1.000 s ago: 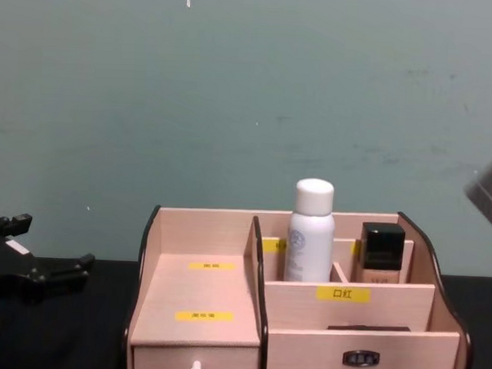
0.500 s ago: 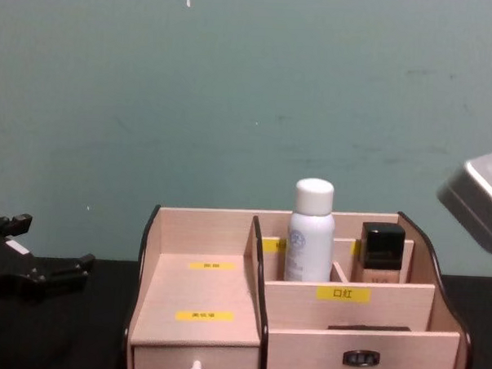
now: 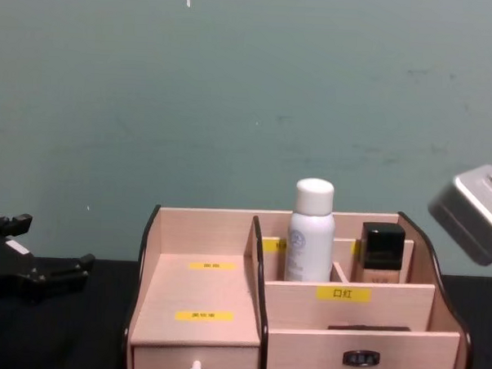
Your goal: Pick up the facial cleanser and watermelon frost from the table and place them into the tiered storage box.
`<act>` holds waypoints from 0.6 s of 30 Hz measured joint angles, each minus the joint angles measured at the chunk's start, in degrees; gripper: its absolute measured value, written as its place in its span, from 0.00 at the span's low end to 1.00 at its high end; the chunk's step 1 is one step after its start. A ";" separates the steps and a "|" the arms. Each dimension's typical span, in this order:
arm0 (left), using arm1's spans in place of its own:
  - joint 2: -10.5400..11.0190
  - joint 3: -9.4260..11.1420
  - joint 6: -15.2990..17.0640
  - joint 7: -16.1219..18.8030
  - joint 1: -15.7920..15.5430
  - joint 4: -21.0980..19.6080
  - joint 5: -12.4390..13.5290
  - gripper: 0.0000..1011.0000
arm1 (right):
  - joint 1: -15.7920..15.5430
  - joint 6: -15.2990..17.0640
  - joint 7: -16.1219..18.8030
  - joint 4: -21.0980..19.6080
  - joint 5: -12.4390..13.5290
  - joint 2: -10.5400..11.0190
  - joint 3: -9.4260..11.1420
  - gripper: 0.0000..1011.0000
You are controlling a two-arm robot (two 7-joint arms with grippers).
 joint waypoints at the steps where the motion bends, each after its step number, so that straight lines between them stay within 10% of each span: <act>1: 0.00 0.00 0.00 0.00 0.00 0.00 0.00 0.99 | 0.01 -0.03 0.05 0.08 -0.13 -0.07 0.03 0.99; 18: 0.00 0.00 0.00 0.00 0.00 0.00 0.00 0.99 | 0.19 -0.68 0.50 0.65 -1.28 -0.47 0.16 0.95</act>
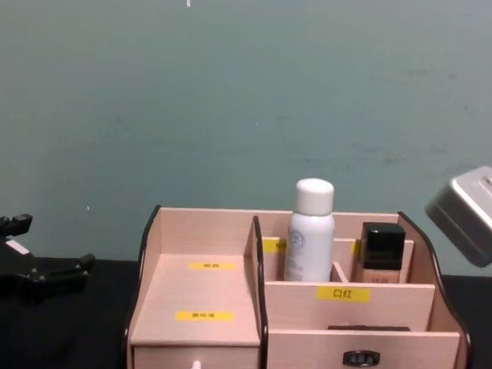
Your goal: Pick up the facial cleanser and watermelon frost from the table and place them into the tiered storage box.
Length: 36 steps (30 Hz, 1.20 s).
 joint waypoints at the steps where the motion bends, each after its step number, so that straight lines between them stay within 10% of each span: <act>1: 0.00 0.00 0.00 0.00 0.00 0.00 0.00 0.99 | 0.00 0.00 0.00 0.00 0.00 0.00 0.00 0.95; 11: 0.00 0.00 0.00 0.00 0.00 0.00 0.00 0.99 | -0.03 0.04 -0.04 -0.06 0.17 0.04 0.00 0.72; 36: 0.00 0.00 0.00 0.00 0.00 0.00 0.00 0.99 | -0.88 -0.59 1.50 -2.12 -0.01 0.75 1.60 0.72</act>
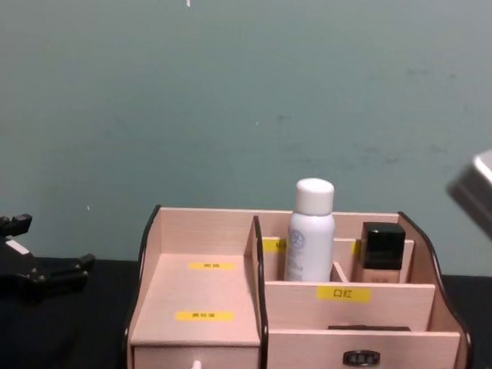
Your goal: Pick up the facial cleanser and watermelon frost from the table and place them into the tiered storage box.
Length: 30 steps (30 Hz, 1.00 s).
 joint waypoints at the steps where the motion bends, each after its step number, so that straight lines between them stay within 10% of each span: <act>1: 0.00 0.00 0.00 0.00 0.00 0.00 0.00 0.99 | -0.09 -0.14 0.38 -0.74 -0.08 0.28 0.33 0.72; 13: 0.00 0.00 0.00 0.00 0.00 0.00 0.00 0.99 | 2.20 0.58 3.59 -5.81 0.15 1.58 0.91 0.72; 30: 0.00 0.00 0.00 0.00 0.00 0.00 0.00 0.99 | 11.55 2.08 4.15 -3.06 0.50 -3.41 -5.23 0.72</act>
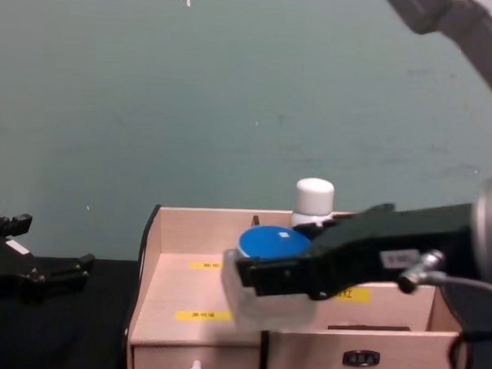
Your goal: Pick up the facial cleanser and watermelon frost from the table and place them into the tiered storage box.
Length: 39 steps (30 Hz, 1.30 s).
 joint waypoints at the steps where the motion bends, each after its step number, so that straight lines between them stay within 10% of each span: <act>1: 0.00 0.00 0.00 0.00 0.00 0.00 0.00 0.99 | 0.91 0.00 -0.06 0.77 -0.22 -0.61 -0.69 0.72; 17: 0.00 0.00 0.00 0.00 0.00 0.00 0.00 0.99 | 6.60 -1.36 -1.45 9.43 -3.55 -5.75 -4.82 0.72; 39: 0.00 0.00 0.00 0.00 0.00 0.00 0.00 0.99 | 10.17 -3.36 -2.36 17.74 -7.70 -10.63 -5.13 0.72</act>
